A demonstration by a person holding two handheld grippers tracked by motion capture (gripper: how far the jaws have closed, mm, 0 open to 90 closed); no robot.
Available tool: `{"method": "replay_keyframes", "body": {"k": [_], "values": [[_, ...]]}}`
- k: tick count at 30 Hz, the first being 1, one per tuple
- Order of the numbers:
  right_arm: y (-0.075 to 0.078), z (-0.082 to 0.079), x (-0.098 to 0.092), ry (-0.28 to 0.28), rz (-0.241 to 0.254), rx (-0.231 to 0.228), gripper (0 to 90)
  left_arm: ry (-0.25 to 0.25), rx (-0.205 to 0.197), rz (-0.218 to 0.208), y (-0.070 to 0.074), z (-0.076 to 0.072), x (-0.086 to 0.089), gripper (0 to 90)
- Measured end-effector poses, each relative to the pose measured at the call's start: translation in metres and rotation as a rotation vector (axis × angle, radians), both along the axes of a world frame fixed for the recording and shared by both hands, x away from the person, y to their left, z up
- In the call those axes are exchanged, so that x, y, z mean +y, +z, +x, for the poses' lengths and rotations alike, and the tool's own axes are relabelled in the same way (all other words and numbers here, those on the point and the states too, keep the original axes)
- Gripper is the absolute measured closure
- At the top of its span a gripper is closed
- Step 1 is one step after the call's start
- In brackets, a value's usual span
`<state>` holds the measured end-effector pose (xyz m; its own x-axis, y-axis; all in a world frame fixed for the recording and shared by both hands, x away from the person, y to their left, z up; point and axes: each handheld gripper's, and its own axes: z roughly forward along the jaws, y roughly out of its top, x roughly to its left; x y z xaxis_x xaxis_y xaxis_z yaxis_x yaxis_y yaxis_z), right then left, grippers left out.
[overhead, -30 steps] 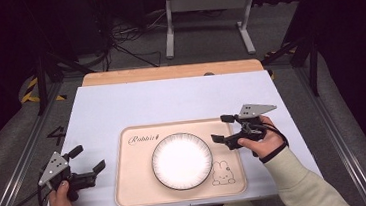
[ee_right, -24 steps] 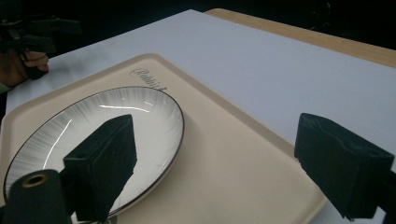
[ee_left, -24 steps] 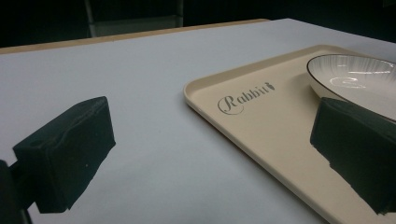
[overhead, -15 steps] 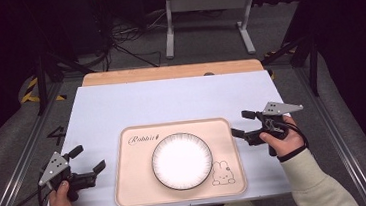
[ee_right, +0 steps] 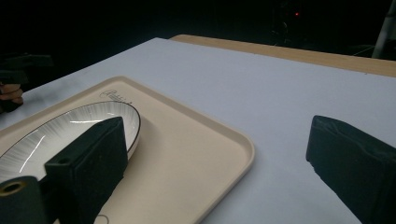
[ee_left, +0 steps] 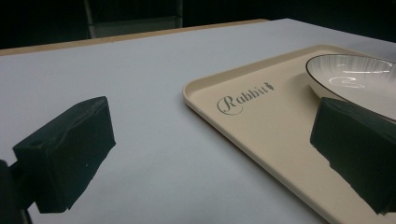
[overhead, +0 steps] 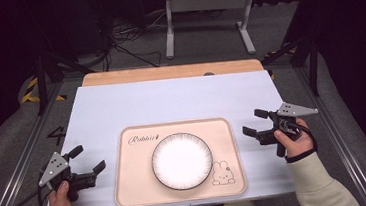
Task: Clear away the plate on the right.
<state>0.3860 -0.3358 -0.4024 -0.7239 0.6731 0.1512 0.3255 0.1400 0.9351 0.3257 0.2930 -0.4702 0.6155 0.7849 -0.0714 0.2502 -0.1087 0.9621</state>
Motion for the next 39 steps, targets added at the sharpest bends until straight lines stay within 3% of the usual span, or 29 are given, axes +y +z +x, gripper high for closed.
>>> {"method": "replay_keyframes", "body": {"k": [3, 10, 17, 39], "values": [[-0.004, -0.001, -0.006, 0.003, 0.010, -0.015, 2.4, -0.001, 0.003, -0.001, 0.000, 0.000, 0.000, 0.3], [-0.012, -0.003, -0.009, 0.020, -0.002, -0.097, 1.3, -0.004, 0.002, -0.001, 0.000, 0.000, 0.000, 0.3], [-0.024, -0.005, -0.015, -0.008, -0.019, -0.143, 1.1, -0.004, 0.000, 0.001, 0.000, 0.000, 0.001, 0.3], [-0.050, -0.011, -0.024, -0.054, -0.042, -0.042, 1.3, -0.011, 0.000, -0.007, 0.000, 0.000, 0.001, 0.3]]}}
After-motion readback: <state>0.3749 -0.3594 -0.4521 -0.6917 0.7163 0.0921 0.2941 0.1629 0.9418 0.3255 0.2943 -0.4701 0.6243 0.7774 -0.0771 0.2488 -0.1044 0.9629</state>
